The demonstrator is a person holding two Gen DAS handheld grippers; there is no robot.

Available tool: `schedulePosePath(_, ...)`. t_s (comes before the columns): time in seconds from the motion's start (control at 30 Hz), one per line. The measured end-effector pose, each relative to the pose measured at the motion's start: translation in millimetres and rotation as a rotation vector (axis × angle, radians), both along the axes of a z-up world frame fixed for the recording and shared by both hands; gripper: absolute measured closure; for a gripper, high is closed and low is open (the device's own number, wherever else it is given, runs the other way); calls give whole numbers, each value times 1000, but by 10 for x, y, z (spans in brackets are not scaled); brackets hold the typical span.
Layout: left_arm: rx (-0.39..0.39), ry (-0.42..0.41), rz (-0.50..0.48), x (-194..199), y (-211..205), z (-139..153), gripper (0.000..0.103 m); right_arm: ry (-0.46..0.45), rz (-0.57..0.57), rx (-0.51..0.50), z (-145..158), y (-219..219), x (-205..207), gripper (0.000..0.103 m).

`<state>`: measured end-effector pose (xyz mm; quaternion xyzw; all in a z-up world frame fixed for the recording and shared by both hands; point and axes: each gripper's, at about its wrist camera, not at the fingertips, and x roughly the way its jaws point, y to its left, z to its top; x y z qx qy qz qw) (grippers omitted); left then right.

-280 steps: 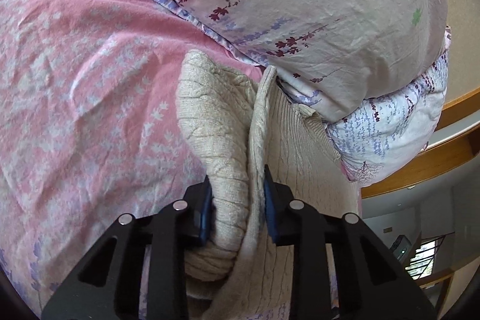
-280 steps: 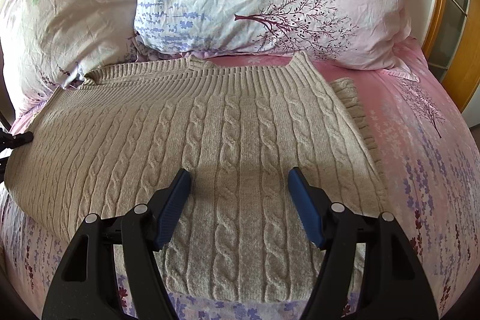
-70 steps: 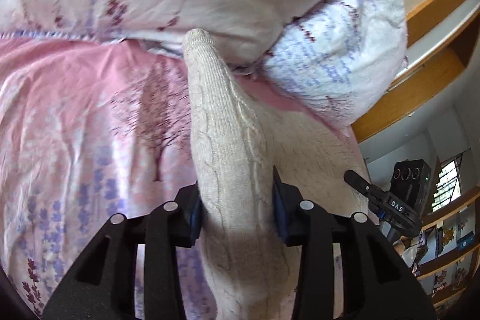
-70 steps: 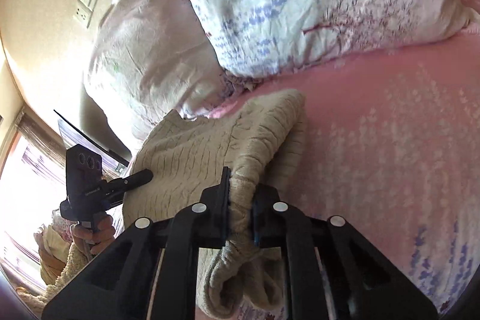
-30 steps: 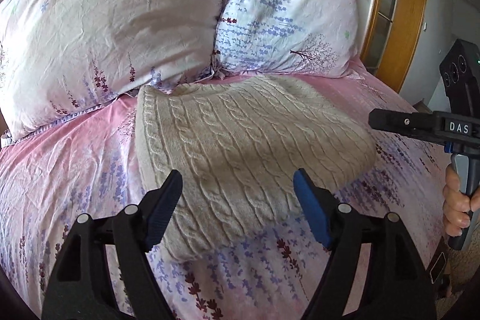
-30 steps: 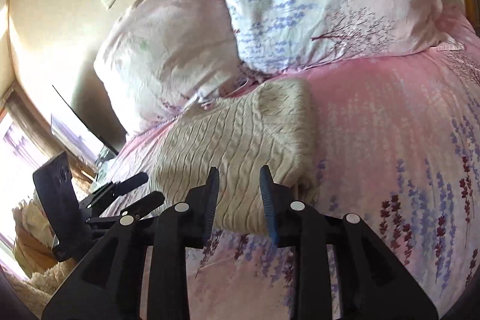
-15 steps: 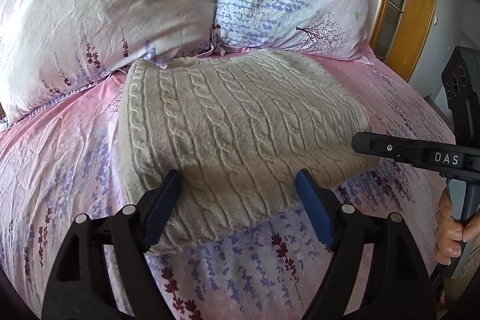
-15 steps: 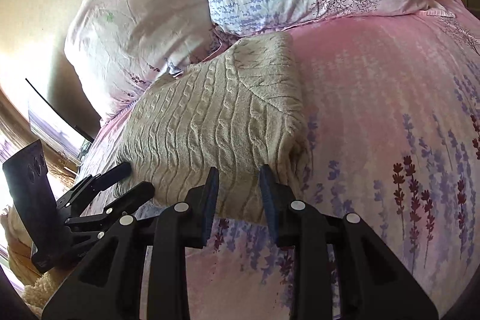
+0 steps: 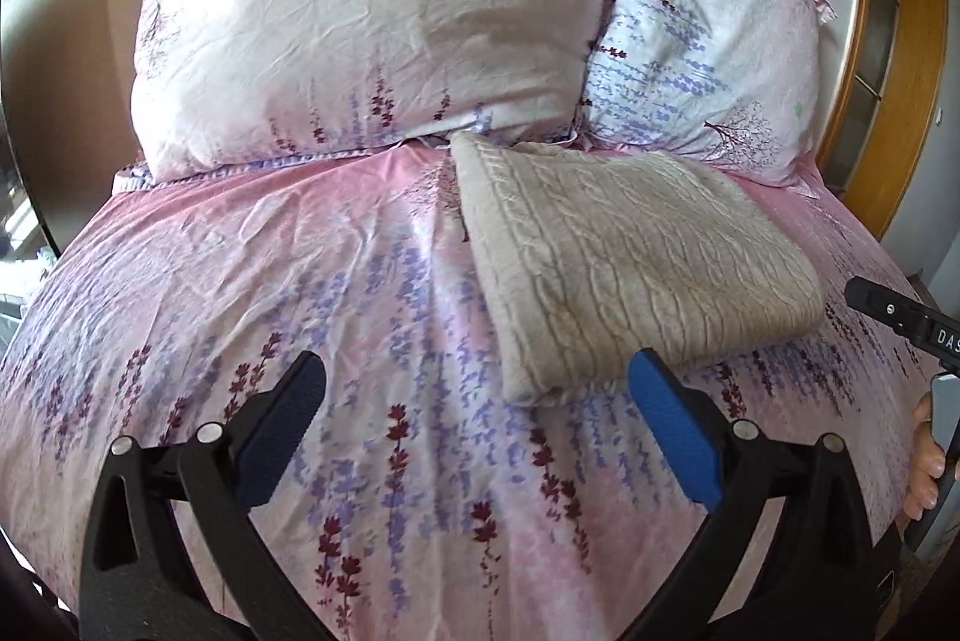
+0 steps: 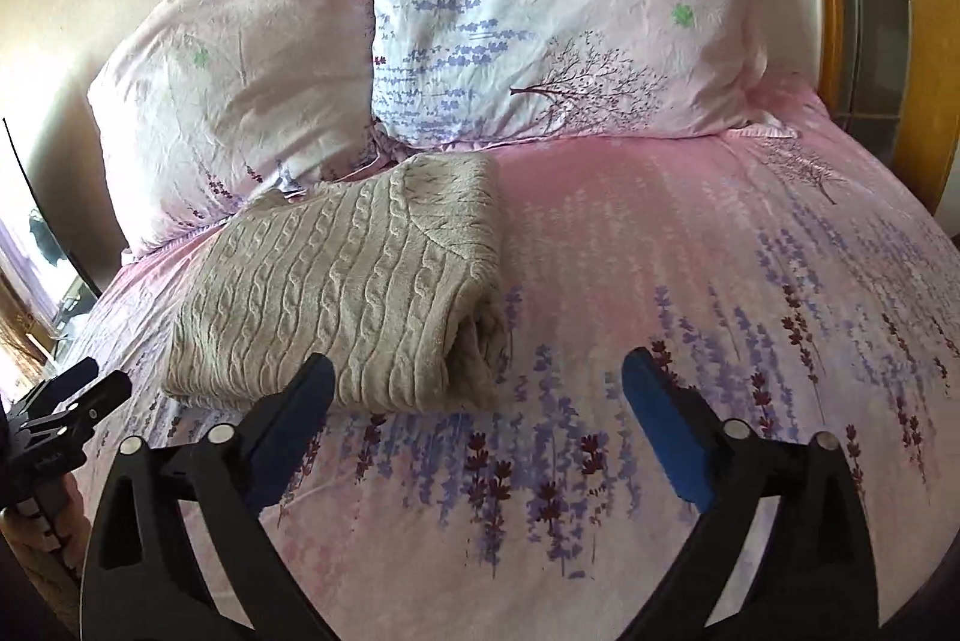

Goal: Fold small clothes

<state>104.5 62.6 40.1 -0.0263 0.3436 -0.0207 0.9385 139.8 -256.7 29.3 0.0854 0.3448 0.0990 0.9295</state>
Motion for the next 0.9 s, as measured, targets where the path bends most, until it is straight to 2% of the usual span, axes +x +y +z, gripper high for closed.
schedulePosePath(0.1, 0, 25, 28, -66, 41, -95, 2, -7, -13, -42, -32, 75, -93, 1)
schedulePosePath(0.23, 31, 88, 32, -53, -44, -270, 2, 80, 3, -109, -190, 274, -99, 1)
schedulePosePath(0.47, 87, 152, 19, 1, -195, -445, 2, 167, 37, -126, -423, 491, -103, 1)
schedulePosePath(0.63, 109, 191, 15, 48, -218, -515, 2, 173, 21, -169, -480, 561, -97, 1)
schedulePosePath(0.9, 81, 219, 12, 84, -182, -551, 2, 180, 33, -209, -496, 630, -109, 1)
